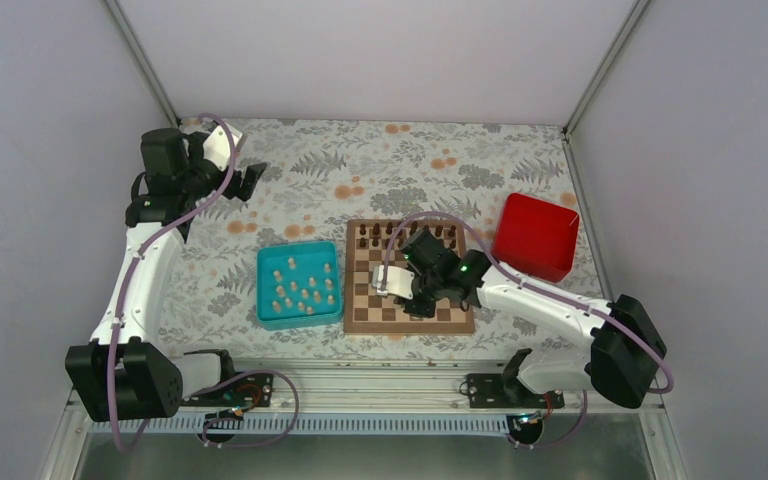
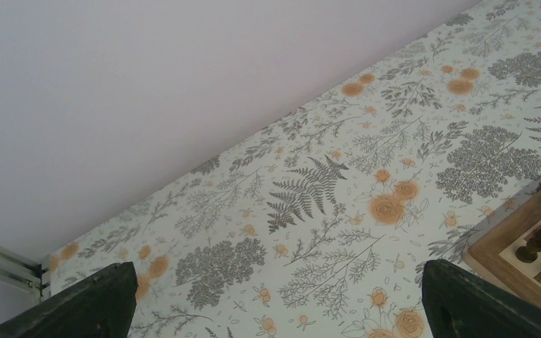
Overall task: Set up the chess pieces on the board
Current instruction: Place the chess piece on the chessboard.
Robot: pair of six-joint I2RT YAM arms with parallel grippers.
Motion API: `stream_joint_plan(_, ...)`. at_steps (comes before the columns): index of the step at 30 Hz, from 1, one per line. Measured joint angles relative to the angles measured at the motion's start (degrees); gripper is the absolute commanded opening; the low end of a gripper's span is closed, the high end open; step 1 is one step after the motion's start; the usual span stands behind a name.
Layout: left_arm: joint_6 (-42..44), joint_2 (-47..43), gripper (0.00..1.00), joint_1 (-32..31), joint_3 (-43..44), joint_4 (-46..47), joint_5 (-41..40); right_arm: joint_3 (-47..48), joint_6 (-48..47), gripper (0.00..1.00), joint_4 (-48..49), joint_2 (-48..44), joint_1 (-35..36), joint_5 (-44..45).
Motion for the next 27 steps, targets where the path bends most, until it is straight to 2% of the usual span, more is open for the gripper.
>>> stream_joint_plan(27,0.0,0.0,1.00,0.0,-0.5,0.1,0.0,-0.2,-1.1,0.05,-1.8,-0.2,-0.3,-0.9)
